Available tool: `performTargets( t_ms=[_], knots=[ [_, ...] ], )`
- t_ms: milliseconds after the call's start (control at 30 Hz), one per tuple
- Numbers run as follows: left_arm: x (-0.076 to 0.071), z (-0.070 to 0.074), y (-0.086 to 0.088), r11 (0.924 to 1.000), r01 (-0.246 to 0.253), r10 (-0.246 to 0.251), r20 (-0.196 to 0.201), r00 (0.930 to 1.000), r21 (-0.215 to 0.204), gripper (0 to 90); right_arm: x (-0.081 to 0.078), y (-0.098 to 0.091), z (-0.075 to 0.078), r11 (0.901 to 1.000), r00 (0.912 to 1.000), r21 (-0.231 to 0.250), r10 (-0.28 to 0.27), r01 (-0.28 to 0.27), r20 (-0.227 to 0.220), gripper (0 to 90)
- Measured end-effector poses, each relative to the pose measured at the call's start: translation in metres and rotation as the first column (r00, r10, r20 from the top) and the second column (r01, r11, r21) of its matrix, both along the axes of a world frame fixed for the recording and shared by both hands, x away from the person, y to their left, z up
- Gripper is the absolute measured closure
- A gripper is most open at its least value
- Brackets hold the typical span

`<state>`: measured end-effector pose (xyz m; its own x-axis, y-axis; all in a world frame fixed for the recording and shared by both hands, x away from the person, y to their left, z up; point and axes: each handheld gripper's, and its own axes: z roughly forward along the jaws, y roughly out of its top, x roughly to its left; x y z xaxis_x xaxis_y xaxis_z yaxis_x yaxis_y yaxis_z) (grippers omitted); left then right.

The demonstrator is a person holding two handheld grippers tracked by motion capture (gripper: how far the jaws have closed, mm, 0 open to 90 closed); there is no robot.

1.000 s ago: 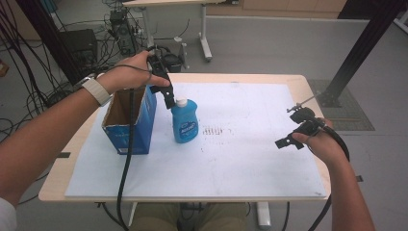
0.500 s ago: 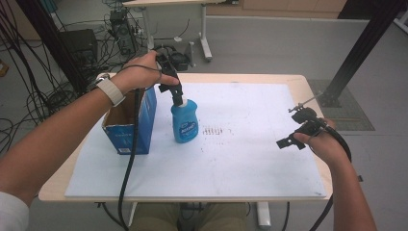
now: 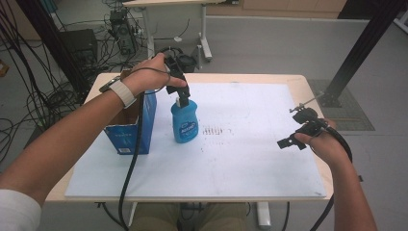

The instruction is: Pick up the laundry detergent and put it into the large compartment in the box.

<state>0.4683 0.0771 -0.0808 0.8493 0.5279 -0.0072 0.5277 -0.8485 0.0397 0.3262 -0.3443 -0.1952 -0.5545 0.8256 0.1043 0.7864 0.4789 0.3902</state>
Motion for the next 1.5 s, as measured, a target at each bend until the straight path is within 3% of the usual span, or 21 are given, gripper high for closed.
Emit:
performTargets(
  t_ms=[1500],
  knots=[
    [0.001,-0.03,-0.017,0.9993,-0.032,0.032,0.014,0.9994,0.02,8.2,-0.002,-0.002,-0.005,0.9999,1.0,0.011,-0.002,0.002,-0.007,7.5]
  ],
)
